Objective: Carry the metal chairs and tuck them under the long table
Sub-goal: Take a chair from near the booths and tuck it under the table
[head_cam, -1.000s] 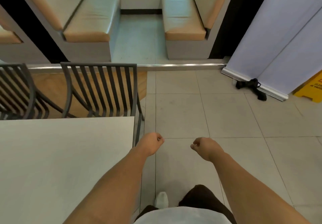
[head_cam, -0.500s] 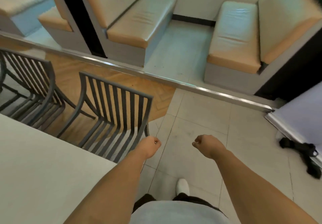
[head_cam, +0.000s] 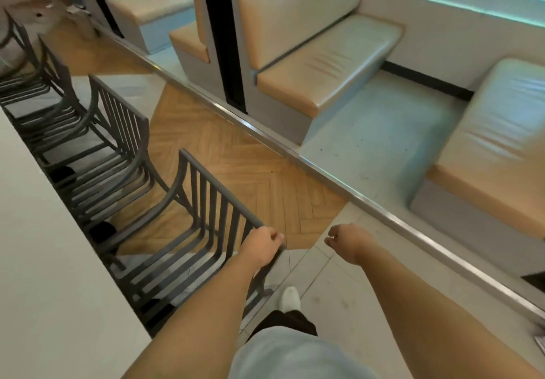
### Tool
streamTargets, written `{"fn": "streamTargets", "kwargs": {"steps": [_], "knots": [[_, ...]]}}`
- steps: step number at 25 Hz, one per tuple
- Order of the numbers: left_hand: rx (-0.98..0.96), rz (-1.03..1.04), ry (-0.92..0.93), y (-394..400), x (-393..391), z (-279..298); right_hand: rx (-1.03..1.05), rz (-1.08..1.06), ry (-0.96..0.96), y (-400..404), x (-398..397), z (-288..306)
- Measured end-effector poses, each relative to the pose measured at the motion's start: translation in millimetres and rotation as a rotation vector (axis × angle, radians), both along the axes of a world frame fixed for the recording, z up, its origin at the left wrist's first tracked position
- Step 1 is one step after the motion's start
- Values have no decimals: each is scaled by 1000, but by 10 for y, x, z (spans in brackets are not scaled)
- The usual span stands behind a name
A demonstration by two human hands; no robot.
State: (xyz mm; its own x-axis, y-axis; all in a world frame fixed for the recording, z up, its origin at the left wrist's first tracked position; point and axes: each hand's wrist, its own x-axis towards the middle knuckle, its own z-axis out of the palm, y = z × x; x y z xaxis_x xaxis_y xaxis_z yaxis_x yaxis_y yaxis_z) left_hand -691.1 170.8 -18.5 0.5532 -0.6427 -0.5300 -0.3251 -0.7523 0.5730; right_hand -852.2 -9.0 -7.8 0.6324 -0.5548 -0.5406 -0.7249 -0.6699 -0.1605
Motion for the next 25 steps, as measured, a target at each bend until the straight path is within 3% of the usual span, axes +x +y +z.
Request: {"fn": "streamTargets", "kwargs": {"steps": [6,12,22,25], "knots": [[-45,193,-32,-610,835,22,-44,192,-13,-823,1154,145],[23,498,-74,-586,1272,-120,7,447,-22,-1087,2275,16],[126,1256,-44,-588,722,-143,123,1130,12,-1061,3485,-218],[158,1367,-4,-782,392,-174,129,1270,-30,-1065,3605,-89]]}}
